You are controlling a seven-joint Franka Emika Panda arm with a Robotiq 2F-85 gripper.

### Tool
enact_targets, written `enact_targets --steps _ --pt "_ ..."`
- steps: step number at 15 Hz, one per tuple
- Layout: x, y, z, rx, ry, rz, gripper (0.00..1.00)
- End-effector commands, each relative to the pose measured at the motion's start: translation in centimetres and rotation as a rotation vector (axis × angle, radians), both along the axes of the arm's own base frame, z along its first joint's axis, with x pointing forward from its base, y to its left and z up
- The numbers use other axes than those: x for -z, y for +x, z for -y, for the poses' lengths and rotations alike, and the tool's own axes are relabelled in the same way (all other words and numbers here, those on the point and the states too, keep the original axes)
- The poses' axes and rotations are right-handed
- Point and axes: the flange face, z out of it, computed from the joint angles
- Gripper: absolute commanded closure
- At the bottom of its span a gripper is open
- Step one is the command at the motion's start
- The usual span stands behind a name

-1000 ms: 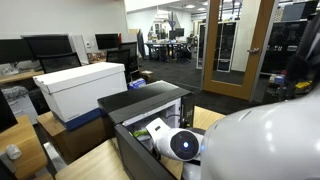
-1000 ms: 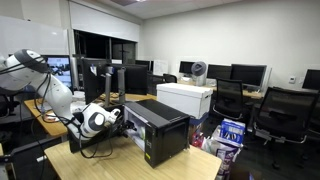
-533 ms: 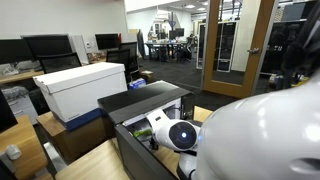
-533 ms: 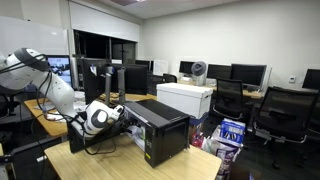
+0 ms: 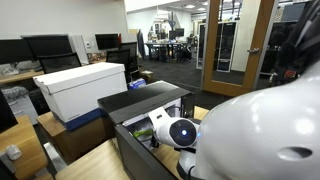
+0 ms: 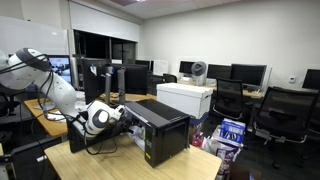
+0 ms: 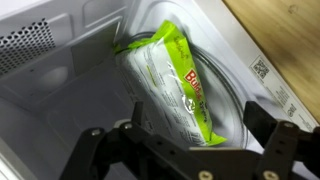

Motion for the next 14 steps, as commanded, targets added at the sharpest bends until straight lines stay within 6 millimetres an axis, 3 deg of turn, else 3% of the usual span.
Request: enact_targets --steps 1,6,10,14 --pt "0.0 0.0 0.0 0.0 0.001 -0.001 0.0" --pt "-0.3 4.2 1.8 -0.083 -0.012 -0.02 0.0" --pt "-0.9 7.3 5.3 -0.145 -0.054 -0.044 0.0" --pt "1.5 7.1 6.8 -0.207 -0.041 -0.119 0.0"
